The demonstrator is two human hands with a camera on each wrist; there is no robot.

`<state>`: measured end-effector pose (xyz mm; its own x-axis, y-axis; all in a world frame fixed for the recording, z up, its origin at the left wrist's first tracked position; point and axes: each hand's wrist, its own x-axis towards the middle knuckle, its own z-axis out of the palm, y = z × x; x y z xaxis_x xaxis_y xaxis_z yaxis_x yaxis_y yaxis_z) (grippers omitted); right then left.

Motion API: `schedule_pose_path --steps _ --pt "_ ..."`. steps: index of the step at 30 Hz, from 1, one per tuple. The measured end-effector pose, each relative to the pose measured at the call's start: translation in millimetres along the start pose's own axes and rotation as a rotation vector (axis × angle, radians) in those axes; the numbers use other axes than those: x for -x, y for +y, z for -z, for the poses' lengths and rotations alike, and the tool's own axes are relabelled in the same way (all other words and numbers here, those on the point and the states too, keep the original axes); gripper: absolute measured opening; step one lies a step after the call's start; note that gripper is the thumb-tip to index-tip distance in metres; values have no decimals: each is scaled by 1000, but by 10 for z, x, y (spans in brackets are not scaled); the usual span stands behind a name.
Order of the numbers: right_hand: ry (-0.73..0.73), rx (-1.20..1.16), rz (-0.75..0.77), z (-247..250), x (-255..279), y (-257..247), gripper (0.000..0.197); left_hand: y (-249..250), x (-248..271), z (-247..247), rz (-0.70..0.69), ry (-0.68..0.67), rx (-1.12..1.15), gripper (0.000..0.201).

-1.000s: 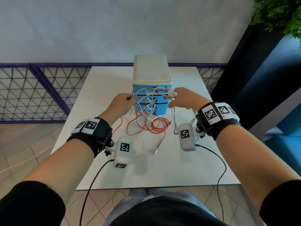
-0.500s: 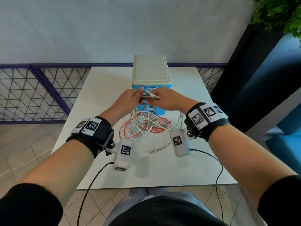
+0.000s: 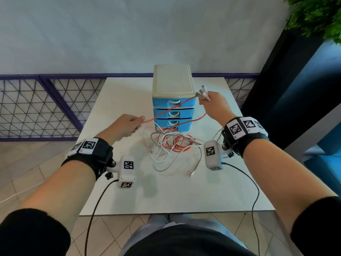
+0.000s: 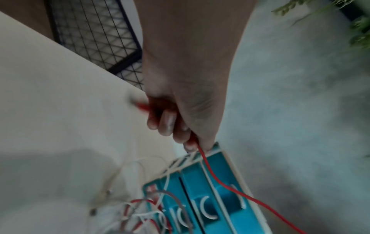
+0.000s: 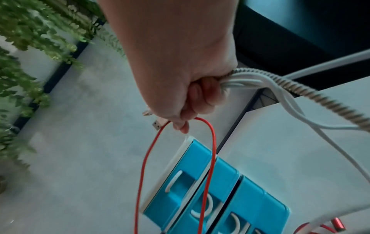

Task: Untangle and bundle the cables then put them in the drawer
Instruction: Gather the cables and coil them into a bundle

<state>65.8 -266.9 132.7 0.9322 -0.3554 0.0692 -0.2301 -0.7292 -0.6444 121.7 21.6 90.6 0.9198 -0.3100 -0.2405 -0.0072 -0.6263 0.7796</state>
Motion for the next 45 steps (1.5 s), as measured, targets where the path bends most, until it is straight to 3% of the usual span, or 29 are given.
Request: schedule_pose_path --steps 4,7,11,14,17,20,22,26,30,33,35,40,43,45 --pt "-7 42 -80 51 -21 131 23 -230 20 -35 66 -40 -33 43" --pt "-106 76 -72 19 20 69 19 -263 -16 -56 -10 19 -330 25" --pt "-216 -273 -149 65 55 -149 6 -140 -97 21 -53 46 -727 22" --pt "-193 -507 -126 107 85 -326 15 318 -53 74 -287 -9 -757 12" --pt "-242 -686 -25 59 130 -517 25 870 99 75 -481 -45 -537 23" --pt "-375 -850 44 -8 186 -673 26 1241 226 29 -548 -86 -25 40" --pt "-500 -1017 27 -21 235 -743 29 1344 231 10 -597 14 142 46" --pt "-591 -1098 4 2 301 -770 35 1290 152 -33 -659 159 248 43" --pt "-660 -1148 -59 -20 326 -748 38 1185 113 -119 -695 282 180 42" --pt "-688 -1188 -76 -31 370 -750 33 1152 118 -193 -728 208 137 36" --pt "-739 -1176 -72 -31 399 -759 30 1170 163 -244 -701 144 301 31" --pt "-797 -1122 -38 -79 472 -820 24 1184 166 -318 -615 180 482 24" --pt "-636 -1204 -8 -104 445 -892 28 1158 234 -428 -389 47 807 40" --pt "-496 -1369 -37 -72 384 -918 31 1095 323 -536 -320 -113 811 48"
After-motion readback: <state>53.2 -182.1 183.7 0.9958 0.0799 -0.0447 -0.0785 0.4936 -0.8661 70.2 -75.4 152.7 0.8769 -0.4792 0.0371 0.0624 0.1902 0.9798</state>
